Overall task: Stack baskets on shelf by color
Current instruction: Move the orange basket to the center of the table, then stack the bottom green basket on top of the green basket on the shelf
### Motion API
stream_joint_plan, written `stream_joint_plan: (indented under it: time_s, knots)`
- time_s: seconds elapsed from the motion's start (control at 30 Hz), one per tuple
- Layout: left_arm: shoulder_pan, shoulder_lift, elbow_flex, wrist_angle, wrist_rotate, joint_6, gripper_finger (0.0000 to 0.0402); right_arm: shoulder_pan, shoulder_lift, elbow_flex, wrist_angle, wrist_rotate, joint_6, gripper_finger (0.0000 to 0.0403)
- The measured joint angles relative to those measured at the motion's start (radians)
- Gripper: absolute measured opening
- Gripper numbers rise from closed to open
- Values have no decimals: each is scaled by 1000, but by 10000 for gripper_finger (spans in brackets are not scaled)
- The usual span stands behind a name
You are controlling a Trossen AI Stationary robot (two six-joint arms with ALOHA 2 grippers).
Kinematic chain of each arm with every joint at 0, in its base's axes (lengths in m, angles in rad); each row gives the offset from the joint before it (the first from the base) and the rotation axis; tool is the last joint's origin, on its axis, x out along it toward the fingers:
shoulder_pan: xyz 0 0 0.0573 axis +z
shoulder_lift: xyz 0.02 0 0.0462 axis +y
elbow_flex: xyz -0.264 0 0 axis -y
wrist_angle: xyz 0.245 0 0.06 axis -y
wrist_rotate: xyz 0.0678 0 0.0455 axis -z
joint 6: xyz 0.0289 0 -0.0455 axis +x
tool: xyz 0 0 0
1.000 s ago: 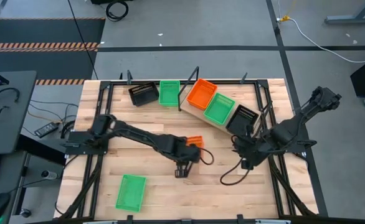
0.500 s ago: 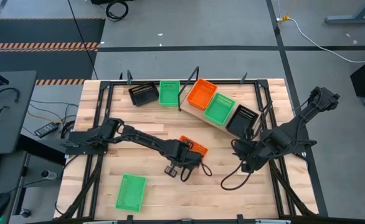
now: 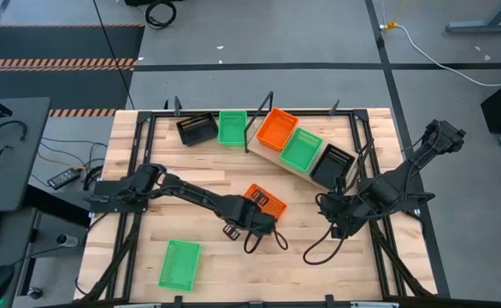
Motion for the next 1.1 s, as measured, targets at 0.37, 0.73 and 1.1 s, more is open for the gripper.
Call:
stream_joint_plan:
  time_s: [0.37, 0.73, 1.1]
  knots:
    - [-5, -92, 143, -255, -72, -300, 161, 0, 1, -34, 150, -30, -164, 107]
    - [97, -241, 142, -217, -46, -479, 132, -56, 1, -184, 474, -87, -473, 116]
    - [202, -512, -398, 410, 74, -504, 117, -105, 46, -222, 628, -108, -642, 201]
